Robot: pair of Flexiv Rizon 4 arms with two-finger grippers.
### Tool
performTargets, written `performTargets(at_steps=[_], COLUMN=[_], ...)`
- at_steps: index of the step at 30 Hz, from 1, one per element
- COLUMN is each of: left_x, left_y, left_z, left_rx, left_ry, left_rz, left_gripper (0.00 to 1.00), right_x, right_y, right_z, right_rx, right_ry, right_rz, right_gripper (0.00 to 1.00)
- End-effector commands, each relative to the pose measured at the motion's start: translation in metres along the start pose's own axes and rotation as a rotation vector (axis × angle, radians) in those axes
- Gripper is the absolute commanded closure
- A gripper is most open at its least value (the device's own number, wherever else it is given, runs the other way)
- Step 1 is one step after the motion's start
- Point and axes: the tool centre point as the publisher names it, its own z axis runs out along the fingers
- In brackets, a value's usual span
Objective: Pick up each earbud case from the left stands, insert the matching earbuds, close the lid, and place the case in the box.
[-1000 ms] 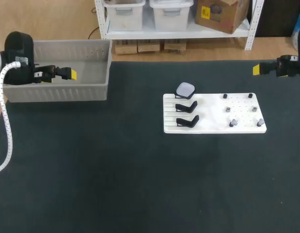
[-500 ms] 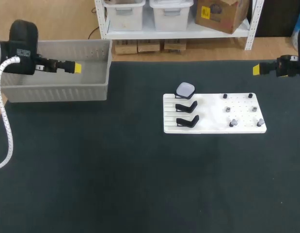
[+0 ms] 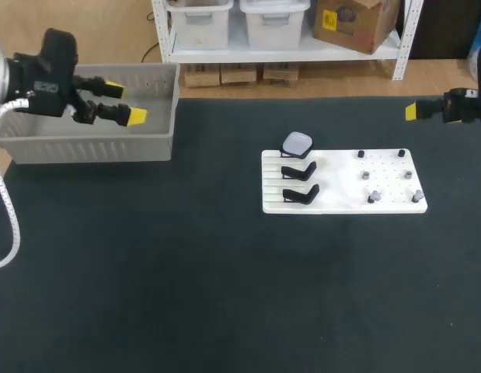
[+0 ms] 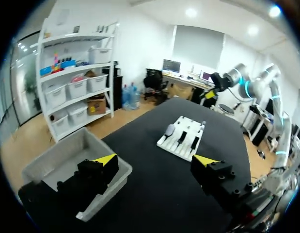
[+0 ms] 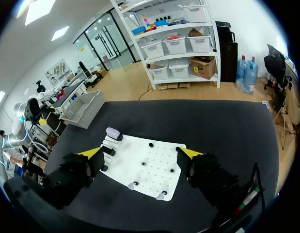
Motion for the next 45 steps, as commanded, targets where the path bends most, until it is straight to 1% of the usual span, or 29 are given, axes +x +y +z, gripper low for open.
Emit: performTargets(at_steps=[1,5,9,25,27,28,30,33,40,45], left_x=[-0.004,-0.008,-0.012,-0.012,-0.007,-0.005,-0.003,-0.007,-0.012,-0.012], left_y=[0.002,-0.002,-0.004,-0.004,-0.004,-0.003,-0.001,0.001,0.005,0.008], left_z=[0.021,0.038,0.054,0.054,0.053,0.054,0.059,0.073,0.114,0.135], left_rx=[0.370,0.422,0.441,0.441,0.421,0.403,0.396,0.398,0.448,0.484], left_ry=[-0.006,0.021,0.053,0.053,0.051,0.061,0.050,0.044,0.014,0.019], left_rz=[0.211,0.253,0.272,0.272,0.295,0.298,0.284,0.295,0.364,0.374], left_gripper=[0.00,0.00,0.00,0.00,0.00,0.00,0.00,0.00,0.00,0.00], right_x=[0.000,0.000,0.000,0.000,0.000,0.000,0.000,0.000,0.000,0.000], right_y=[0.000,0.000,0.000,0.000,0.000,0.000,0.000,0.000,0.000,0.000], right_z=[0.000,0.000,0.000,0.000,0.000,0.000,0.000,0.000,0.000,0.000], right_rx=[0.000,0.000,0.000,0.000,0.000,0.000,0.000,0.000,0.000,0.000], right_ry=[0.000,0.000,0.000,0.000,0.000,0.000,0.000,0.000,0.000,0.000], right_rz=[0.000,0.000,0.000,0.000,0.000,0.000,0.000,0.000,0.000,0.000], right_gripper=[0.00,0.00,0.00,0.00,0.00,0.00,0.00,0.00,0.00,0.00])
